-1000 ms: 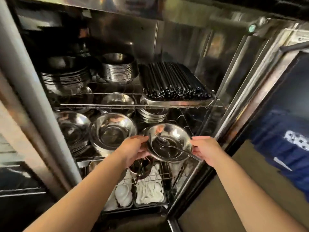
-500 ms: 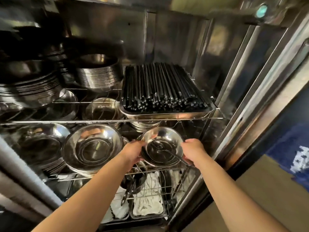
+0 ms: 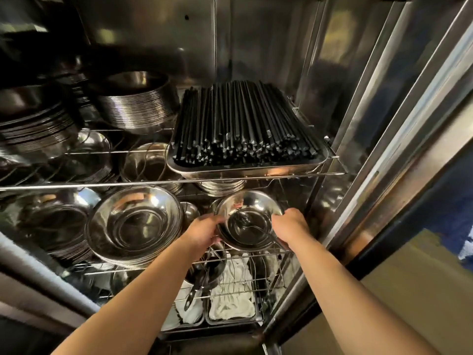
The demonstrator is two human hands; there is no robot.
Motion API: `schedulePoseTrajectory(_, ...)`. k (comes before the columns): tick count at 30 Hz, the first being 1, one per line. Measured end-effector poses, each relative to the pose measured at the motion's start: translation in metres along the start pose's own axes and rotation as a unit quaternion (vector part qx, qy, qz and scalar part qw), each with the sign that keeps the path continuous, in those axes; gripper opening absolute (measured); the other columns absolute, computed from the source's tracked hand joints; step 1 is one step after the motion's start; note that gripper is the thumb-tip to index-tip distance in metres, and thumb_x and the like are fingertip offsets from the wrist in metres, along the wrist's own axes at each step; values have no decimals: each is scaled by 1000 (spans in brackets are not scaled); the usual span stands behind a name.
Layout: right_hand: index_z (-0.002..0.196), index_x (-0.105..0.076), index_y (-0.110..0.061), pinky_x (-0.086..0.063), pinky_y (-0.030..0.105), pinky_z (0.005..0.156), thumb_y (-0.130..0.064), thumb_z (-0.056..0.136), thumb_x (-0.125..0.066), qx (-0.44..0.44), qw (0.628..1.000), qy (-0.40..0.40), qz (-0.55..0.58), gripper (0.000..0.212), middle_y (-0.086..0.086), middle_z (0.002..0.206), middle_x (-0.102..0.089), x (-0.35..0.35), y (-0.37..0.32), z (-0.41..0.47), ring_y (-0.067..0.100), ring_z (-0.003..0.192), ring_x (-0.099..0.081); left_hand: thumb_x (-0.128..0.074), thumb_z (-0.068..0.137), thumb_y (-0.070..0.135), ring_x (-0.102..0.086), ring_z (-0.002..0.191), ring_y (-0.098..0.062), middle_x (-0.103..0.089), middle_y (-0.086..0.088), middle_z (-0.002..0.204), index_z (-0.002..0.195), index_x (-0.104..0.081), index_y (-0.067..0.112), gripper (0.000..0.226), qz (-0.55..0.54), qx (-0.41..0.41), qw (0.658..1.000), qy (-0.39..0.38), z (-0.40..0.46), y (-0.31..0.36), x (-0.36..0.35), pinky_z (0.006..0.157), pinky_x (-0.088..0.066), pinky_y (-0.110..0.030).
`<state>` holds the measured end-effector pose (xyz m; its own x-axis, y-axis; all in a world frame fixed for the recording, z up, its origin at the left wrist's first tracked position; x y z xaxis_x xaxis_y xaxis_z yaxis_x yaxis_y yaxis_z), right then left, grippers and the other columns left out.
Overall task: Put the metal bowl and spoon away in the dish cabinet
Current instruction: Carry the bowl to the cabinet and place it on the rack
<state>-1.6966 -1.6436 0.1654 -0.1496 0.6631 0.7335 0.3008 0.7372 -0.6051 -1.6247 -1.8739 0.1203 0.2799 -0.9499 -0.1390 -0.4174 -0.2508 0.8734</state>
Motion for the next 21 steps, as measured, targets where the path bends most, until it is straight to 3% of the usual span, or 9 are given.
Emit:
schedulePoseTrajectory(3, 125, -62, -2, -46, 27, 61, -29, 96, -57, 12, 1000, 14, 0, 40, 17, 117, -66, 2, 0, 0, 33, 95, -68, -64, 95, 14, -70, 100, -24, -72, -16, 113, 135, -55, -1, 44, 5, -9, 1000, 0, -2, 0, 4, 84, -56, -33)
schedulePoseTrajectory(7, 140, -46, -9, -54, 37, 81, -32, 94, -61, 12, 1000, 25, -15, 54, 16, 136, -55, 5, 1, -1, 36, 110, -63, -65, 96, 19, -69, 111, -27, -71, -15, 122, 141, -53, 6, 48, 46, -23, 999, -9, -10, -5, 11, 103, -52, -42)
schedulePoseTrajectory(10, 147, -36, -15, -50, 36, 77, -33, 91, -65, 26, 999, 30, -22, 65, 15, 141, -46, 4, 0, -2, 35, 115, -58, -68, 92, 30, -68, 108, -20, -67, -3, 128, 143, -50, 16, 56, 183, -74, 980, 38, -24, -1, 25, 99, -55, -40)
schedulePoseTrajectory(13, 145, -39, -16, -50, 42, 85, -33, 90, -68, 76, 991, 76, -74, 64, 14, 140, -44, 8, -7, -10, 33, 123, -47, -65, 91, 41, -66, 101, -15, -64, 6, 130, 144, -46, 25, 59, 350, -137, 925, 53, -46, -1, 29, 86, -57, -31)
schedulePoseTrajectory(17, 133, -53, -16, -45, 49, 94, -37, 92, -62, 192, 951, 145, -193, 47, 10, 128, -54, 8, -30, -33, 31, 119, -46, -59, 93, 45, -59, 122, -22, -57, -3, 141, 150, -40, 24, 63, 525, -171, 831, 66, -64, -17, 38, 103, -49, -40)
schedulePoseTrajectory(21, 124, -64, -14, -43, 49, 99, -38, 94, -59, 248, 936, 76, -237, 38, 10, 128, -59, -16, -37, -41, 32, 121, -49, -53, 93, 49, -50, 131, -31, -49, -5, 149, 152, -36, 27, 65, 621, -172, 758, 98, -76, -33, 49, 107, -44, -44)
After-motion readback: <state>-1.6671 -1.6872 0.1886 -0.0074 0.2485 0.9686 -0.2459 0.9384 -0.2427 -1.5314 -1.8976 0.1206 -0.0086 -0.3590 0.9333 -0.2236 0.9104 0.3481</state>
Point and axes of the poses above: each hand's wrist, its own z-axis towards the middle knuckle, its own x-axis out of the back of the hand, y = z × x, the point moved 9 cm from there along z, towards the middle knuckle
